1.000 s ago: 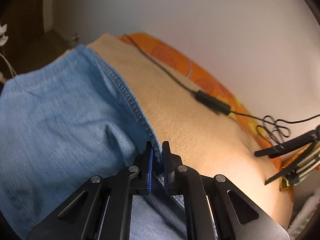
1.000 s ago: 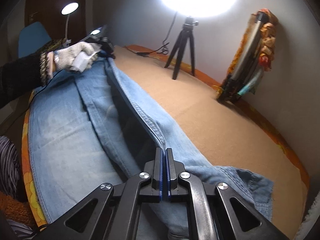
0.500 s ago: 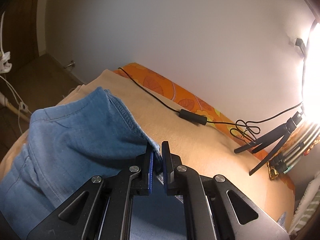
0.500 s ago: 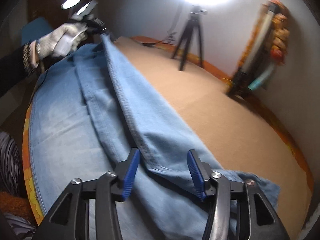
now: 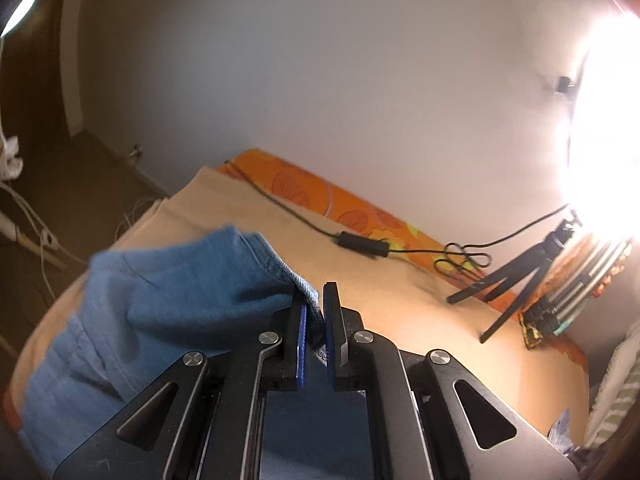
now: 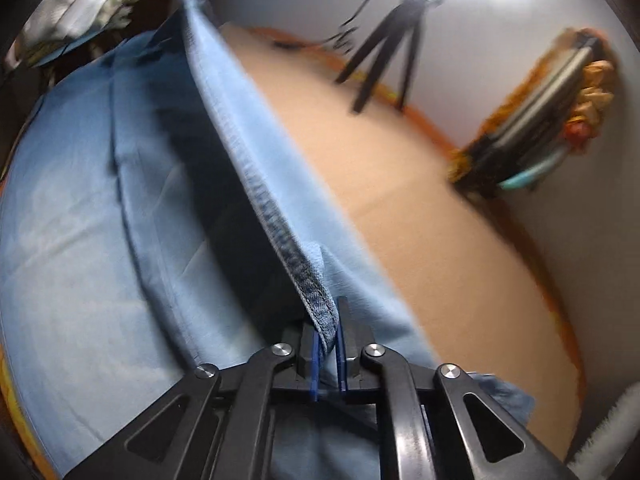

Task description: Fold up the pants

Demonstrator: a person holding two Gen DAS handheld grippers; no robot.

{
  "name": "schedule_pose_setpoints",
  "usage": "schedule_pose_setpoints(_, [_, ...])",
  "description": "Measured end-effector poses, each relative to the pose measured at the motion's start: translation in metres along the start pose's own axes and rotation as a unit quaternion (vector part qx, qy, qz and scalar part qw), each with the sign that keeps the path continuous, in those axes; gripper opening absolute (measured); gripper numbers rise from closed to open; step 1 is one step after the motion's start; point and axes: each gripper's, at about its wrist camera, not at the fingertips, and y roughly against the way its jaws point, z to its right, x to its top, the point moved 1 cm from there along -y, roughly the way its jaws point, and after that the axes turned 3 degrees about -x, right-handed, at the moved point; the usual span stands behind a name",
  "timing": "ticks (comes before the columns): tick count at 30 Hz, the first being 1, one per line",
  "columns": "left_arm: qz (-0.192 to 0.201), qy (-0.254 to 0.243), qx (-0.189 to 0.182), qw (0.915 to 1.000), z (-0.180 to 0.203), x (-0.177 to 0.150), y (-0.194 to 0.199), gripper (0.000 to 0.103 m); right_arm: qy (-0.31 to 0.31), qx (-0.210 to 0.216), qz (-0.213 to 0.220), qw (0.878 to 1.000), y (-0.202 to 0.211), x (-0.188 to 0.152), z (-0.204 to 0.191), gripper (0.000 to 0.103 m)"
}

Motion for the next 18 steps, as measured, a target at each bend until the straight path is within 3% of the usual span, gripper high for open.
schedule_pose_setpoints(4, [0.026,0.004,-0.026,0.9993,0.004,0.01,0.035,0.006,-0.017,-0.038,0.041,0.998,0.051,0.012,0.022,0.0])
schedule_pose_setpoints(8, [0.048,0.002,-0.05,0.9976,0.001,0.002,0.073,0.006,-0.008,-0.056,0.066,0.996,0.104,0.01,0.019,0.0])
schedule_pose_setpoints(14, [0.054,0.015,-0.077,0.9955,-0.034,-0.06,0.124,0.006,0.016,-0.046,0.077,0.996,0.166,-0.014,-0.026,0.0])
schedule_pose_setpoints(18, [0.043,0.007,-0.064,0.997,-0.06,-0.117,0.147,0.006,0.015,-0.02,0.067,0.997,0.185,-0.042,-0.061,0.0])
